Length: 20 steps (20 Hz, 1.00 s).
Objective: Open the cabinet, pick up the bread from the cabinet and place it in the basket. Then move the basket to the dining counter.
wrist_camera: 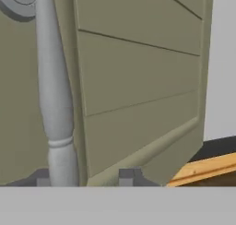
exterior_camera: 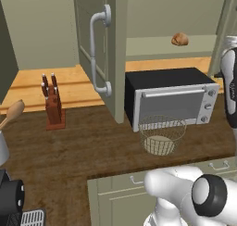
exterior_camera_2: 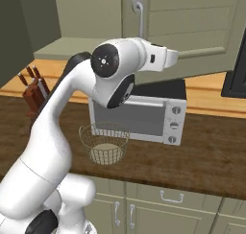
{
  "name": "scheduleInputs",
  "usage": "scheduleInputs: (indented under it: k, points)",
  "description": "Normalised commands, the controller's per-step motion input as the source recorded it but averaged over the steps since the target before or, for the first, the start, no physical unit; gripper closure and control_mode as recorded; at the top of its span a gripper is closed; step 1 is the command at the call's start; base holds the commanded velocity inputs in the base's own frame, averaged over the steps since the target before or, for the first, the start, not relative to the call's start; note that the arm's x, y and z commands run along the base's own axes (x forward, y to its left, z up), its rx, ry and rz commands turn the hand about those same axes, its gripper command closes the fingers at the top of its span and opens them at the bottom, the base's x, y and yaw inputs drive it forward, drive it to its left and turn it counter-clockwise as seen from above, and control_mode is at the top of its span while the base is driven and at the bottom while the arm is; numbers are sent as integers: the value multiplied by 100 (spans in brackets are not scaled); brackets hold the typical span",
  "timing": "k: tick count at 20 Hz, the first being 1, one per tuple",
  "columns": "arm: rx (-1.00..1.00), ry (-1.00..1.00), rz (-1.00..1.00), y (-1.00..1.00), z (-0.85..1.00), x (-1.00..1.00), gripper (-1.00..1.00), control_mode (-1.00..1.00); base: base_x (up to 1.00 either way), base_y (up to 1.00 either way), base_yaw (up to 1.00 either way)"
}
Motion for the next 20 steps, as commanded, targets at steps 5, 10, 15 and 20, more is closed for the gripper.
scheduleInputs:
  k: [5, 10, 15, 20]
  points:
    - [-12, 15, -6, -7, 0, -100, -100, -100, 0, 0, 0]
    - [-39, 11, -5, 83, 0, -100, -100, -100, 0, 0, 0]
    - [-48, 6, -8, 100, 10, -91, -100, -100, 0, 0, 0]
    - [-45, 19, -16, 100, 35, 19, -100, -100, 0, 0, 0]
